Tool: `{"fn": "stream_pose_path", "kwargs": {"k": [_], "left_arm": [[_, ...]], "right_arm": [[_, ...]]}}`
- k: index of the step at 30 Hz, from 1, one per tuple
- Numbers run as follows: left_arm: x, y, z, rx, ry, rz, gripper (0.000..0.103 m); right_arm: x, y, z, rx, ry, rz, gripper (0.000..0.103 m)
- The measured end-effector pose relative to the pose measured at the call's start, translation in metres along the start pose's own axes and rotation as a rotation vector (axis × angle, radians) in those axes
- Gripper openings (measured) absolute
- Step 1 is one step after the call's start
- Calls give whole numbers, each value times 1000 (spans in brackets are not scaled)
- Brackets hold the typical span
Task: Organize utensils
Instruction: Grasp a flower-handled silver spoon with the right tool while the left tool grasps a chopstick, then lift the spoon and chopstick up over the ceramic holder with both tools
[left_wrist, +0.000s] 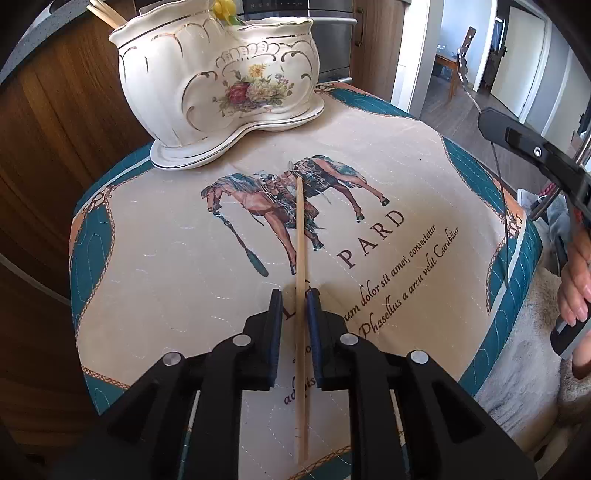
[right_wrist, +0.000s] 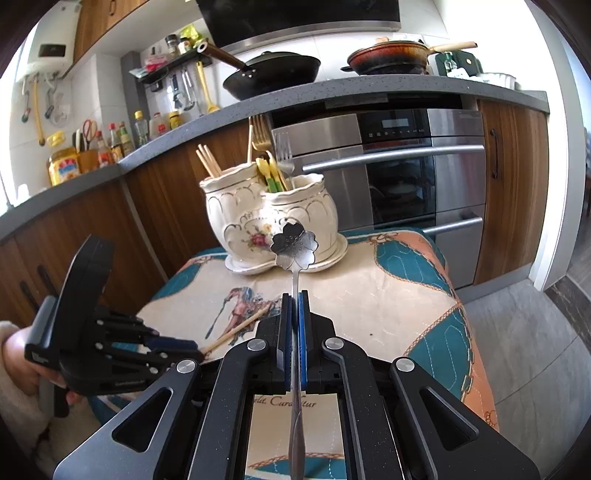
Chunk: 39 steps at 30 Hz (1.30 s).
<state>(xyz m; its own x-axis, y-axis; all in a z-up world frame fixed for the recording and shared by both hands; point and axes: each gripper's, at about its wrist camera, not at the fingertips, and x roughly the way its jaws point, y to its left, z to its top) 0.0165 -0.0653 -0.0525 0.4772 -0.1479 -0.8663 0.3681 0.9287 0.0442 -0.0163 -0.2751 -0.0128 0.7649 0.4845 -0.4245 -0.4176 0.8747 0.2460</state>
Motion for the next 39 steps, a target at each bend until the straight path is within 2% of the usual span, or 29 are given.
{"fn": "stream_pose_path", "kwargs": {"k": [4, 5, 10, 14, 17, 25, 33, 39], "left_arm": [[-1, -2, -1, 4, -7, -10, 13], [-1, -3, -2, 9, -10, -21, 5], [-8, -1, -7, 12, -44, -40, 5], [-24, 0, -7, 8, -112, -61, 5], [-46, 6, -4, 0, -198, -76, 5], [-97, 27, 15, -26, -499, -84, 5], [-121, 62, 69, -126, -712, -109, 5], [-115, 82, 118, -167, -840, -96, 5]], "right_arm": [[2, 1, -2, -1, 6, -1, 4], [2, 1, -2, -1, 4, 0, 4], [-3, 2, 2, 4, -32, 11, 4], [-9, 2, 14, 21, -81, 19, 4], [-7, 6, 29, 9, -108, 7, 4], [11, 21, 81, -44, -194, -18, 4], [40, 23, 140, -38, -329, -41, 4], [62, 8, 168, 26, -387, -47, 4]]}}
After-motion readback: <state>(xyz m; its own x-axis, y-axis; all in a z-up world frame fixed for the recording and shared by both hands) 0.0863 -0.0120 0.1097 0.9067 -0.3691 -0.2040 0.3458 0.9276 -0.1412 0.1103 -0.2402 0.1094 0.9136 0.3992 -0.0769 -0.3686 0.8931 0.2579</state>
